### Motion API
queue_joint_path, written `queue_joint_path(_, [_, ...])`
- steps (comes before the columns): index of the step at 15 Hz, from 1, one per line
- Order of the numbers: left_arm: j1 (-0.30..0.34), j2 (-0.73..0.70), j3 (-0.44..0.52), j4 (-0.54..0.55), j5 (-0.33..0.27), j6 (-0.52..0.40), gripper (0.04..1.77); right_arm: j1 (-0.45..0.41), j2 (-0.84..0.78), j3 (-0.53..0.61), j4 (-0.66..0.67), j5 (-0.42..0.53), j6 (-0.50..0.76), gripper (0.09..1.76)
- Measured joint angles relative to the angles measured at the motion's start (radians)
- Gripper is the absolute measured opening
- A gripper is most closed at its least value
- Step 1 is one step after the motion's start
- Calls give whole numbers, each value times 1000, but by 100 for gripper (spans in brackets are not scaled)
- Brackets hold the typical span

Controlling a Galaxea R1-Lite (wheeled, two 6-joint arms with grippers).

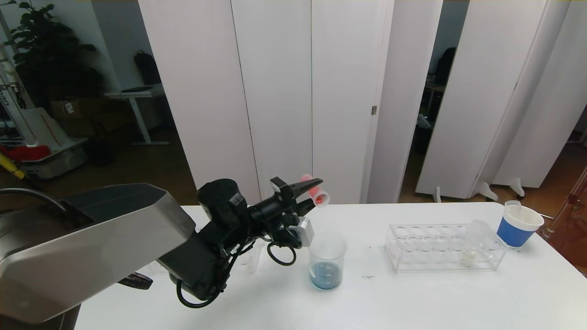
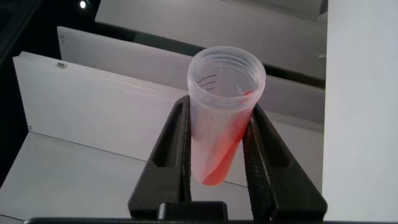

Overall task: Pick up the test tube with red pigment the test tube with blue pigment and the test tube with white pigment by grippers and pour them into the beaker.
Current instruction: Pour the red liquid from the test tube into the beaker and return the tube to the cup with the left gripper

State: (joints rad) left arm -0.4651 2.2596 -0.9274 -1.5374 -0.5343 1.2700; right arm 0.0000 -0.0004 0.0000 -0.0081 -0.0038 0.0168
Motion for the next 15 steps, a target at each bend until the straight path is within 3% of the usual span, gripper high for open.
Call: queue_joint_path(15, [-3,-21,-24,7,5,1,57,0,0,0,0,0,0,175])
